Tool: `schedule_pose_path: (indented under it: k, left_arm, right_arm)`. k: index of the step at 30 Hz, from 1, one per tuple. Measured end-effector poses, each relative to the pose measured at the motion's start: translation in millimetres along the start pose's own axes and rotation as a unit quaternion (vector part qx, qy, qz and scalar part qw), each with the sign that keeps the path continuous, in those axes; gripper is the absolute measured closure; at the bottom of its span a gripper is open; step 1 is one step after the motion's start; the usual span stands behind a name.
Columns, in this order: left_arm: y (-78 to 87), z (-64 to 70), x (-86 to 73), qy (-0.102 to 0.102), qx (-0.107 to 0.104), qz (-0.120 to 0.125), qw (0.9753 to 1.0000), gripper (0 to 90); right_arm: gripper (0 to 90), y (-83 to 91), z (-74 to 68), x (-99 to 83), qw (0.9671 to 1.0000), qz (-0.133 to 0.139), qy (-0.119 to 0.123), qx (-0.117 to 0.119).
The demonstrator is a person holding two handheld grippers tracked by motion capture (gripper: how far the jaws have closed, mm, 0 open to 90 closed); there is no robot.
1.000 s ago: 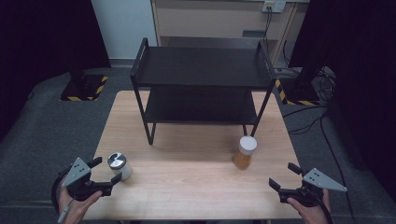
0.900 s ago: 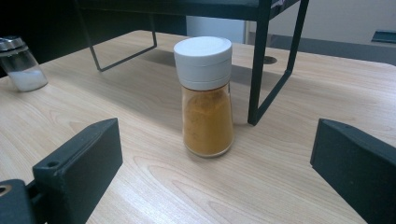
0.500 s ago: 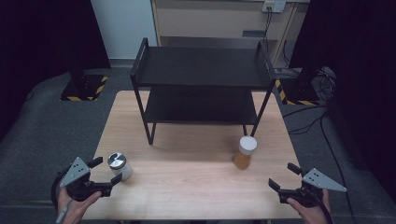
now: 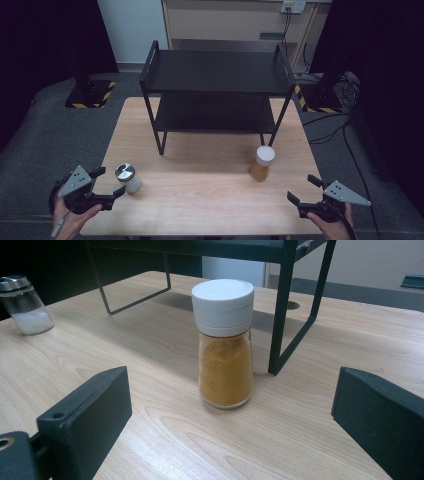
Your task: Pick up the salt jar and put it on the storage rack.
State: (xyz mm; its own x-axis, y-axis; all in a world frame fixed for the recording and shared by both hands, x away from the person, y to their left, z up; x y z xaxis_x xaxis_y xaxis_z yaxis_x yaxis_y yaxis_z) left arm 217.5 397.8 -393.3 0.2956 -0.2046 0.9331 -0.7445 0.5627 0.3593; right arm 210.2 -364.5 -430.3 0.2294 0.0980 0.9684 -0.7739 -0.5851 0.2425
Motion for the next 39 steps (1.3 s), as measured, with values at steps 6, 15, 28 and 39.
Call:
schedule_pose_path:
  k: [6,15,28,39]
  left_arm:
    - [4.4,-6.1,13.6,-0.017,-0.001,-0.025,0.9995,1.0]
    - [10.8,-15.7,29.1,-0.012,-0.003,-0.060,0.9981,1.2]
    - [4.3,-24.8,35.5,0.007,-0.001,-0.085,0.9963,1.9]
    - [-16.8,-35.7,34.7,0.025,-0.007,-0.118,0.9927,3.2]
  right_arm:
    - [3.0,0.1,-0.3,0.1,1.0000,0.001,0.001,0.000]
    - [3.0,0.1,-0.5,0.2,1.0000,-0.001,0.003,-0.002]
    - [3.3,-0.4,-0.2,0.0,1.0000,-0.001,0.003,-0.002]
    - [3.4,0.2,-0.2,-0.1,1.0000,-0.001,0.004,-0.003]
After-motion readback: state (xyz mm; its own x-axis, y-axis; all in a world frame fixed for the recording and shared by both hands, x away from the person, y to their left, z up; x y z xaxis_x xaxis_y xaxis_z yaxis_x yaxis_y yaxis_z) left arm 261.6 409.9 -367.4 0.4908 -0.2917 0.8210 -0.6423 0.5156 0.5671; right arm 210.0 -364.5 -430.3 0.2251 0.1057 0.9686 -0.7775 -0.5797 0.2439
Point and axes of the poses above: each handheld gripper's, and its own axes: y roughly backward along the jaws, x roughly out of its top, z roughly to its right, the point moved 5 cm from there along -y, roughly forward along the jaws, and after that the axes turned 4 degrees about z, right-handed, at the moved point
